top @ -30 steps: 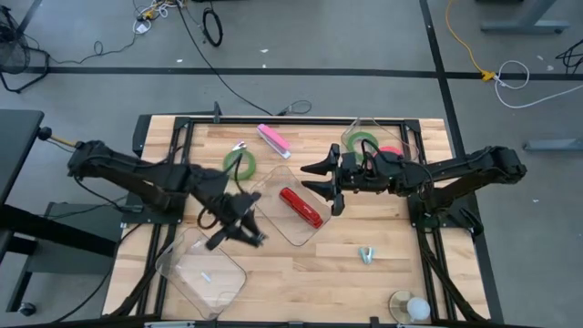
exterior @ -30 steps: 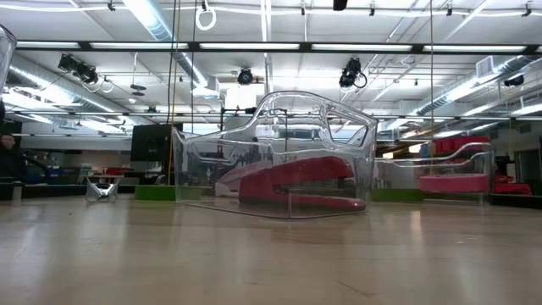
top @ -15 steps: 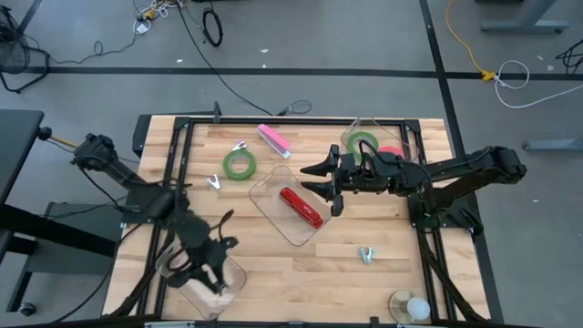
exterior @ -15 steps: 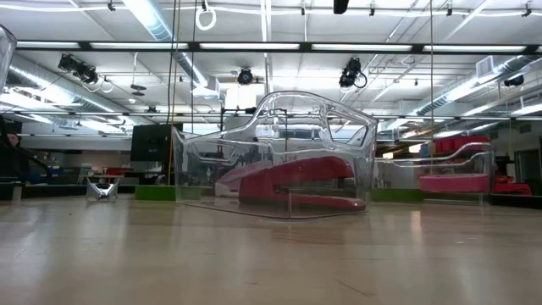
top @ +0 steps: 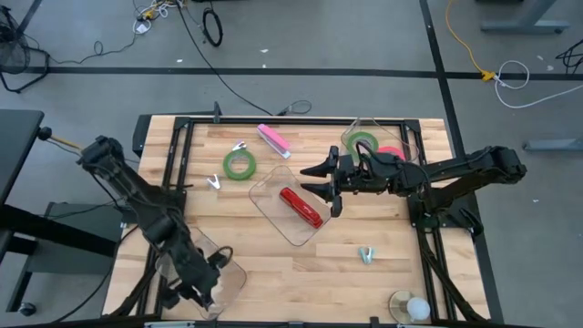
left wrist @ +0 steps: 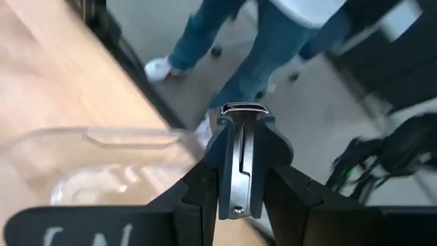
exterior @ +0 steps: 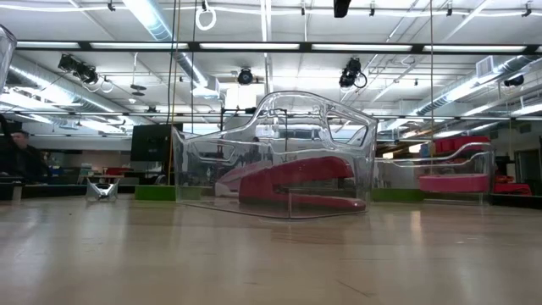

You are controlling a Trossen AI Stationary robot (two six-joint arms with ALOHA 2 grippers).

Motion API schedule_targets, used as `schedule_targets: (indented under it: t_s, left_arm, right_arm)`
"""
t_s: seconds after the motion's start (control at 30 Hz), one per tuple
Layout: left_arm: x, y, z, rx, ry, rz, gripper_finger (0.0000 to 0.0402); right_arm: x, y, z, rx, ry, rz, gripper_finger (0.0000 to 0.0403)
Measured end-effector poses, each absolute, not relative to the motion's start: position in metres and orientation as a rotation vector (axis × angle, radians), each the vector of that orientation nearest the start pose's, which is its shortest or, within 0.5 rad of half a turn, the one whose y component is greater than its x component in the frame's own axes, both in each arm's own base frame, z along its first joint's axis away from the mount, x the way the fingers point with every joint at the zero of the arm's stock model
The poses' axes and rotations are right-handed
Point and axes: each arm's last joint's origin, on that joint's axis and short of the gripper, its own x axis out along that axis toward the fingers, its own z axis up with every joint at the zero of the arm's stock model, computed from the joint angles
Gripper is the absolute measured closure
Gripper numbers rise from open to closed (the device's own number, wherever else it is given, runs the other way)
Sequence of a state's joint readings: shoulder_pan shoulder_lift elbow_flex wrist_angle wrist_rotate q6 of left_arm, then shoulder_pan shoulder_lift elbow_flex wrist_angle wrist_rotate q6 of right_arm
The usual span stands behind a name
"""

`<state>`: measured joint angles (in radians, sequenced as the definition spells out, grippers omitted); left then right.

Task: Pick and place Stapler, Stapler remover, tape
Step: Put the black staple remover into the bottom transparent bin

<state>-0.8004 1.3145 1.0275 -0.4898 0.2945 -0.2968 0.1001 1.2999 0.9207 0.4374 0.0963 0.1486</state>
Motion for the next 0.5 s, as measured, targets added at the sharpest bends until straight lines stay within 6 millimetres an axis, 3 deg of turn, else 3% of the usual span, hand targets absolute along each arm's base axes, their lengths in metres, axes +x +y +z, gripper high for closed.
schedule_targets:
  t_s: [0.17,0.5]
  left_arm:
    - [0.189,-0.211,0.256,0.063,1.017,-0.892,0.0301]
    - [0.201,-0.224,0.212,0.130,1.199,-0.848,0.0295]
  right_arm:
    - [0.294,0.027,0.328,0.153,-0.047,0.007,0.0222]
    - [0.295,0.027,0.323,0.148,0.001,0.003,0.0222]
